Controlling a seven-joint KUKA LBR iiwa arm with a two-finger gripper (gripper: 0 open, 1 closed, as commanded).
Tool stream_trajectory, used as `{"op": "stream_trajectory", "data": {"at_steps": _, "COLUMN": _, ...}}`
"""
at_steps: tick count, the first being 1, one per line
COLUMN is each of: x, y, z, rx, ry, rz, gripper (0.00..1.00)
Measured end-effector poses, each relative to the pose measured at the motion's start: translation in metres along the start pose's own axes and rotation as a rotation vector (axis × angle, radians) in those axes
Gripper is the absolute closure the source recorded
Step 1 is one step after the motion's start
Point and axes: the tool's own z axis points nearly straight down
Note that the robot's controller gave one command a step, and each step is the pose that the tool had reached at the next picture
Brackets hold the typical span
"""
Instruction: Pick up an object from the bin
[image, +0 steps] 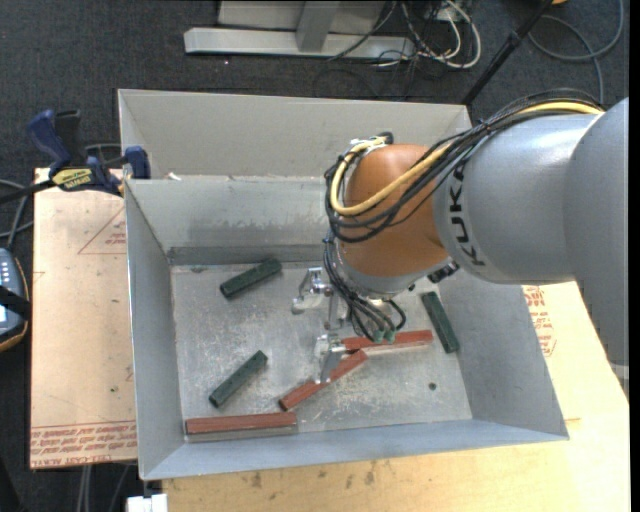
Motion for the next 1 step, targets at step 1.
{"op": "stream_trajectory", "data": {"at_steps": 1, "x": 0.0152, "y": -0.0783, "z": 0.0655, "rx": -0.002, "ry": -0.016, "rz": 0.163, "gripper": 1.0}}
